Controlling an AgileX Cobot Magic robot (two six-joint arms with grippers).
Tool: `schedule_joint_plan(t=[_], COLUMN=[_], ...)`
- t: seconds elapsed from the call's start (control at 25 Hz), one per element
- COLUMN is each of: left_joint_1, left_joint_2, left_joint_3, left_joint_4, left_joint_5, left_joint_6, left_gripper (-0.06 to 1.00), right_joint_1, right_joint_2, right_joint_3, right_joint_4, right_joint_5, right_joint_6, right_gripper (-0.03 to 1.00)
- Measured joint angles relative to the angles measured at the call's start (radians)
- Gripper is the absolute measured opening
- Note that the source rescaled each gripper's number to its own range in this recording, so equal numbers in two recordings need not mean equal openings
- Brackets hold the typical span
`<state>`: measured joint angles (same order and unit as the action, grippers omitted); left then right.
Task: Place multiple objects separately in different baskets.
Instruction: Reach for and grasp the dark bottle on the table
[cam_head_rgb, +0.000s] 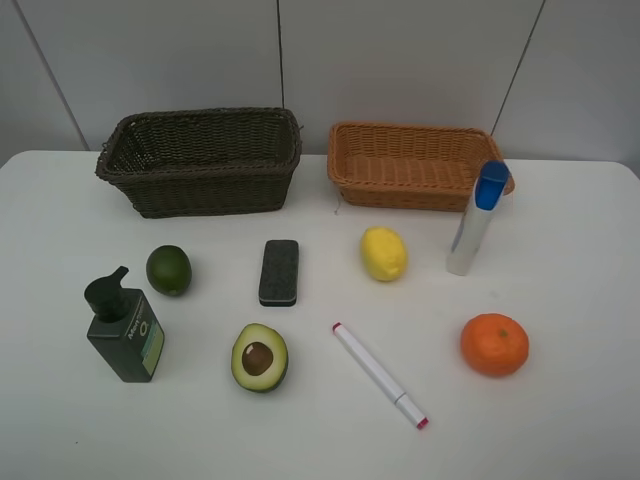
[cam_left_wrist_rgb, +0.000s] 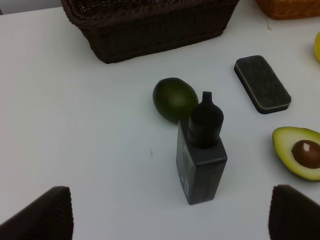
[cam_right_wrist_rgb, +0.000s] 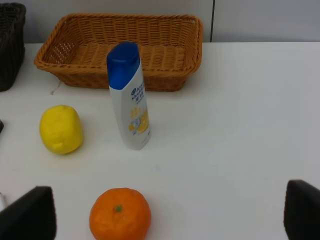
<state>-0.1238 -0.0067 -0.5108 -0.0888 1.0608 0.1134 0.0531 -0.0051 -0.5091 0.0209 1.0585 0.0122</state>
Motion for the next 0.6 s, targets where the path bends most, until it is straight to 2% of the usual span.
schedule_joint_plan(t=[0.6], left_joint_1=[0.0], left_joint_2=[0.0], left_joint_3=[0.0], left_joint_4=[0.0], left_joint_5=[0.0], left_joint_6=[0.0], left_gripper=[1.0], right_joint_1=[0.0], right_joint_2=[0.0], right_joint_3=[0.0], right_joint_4=[0.0], right_joint_5=[0.0], right_joint_6=[0.0], right_gripper=[1.0])
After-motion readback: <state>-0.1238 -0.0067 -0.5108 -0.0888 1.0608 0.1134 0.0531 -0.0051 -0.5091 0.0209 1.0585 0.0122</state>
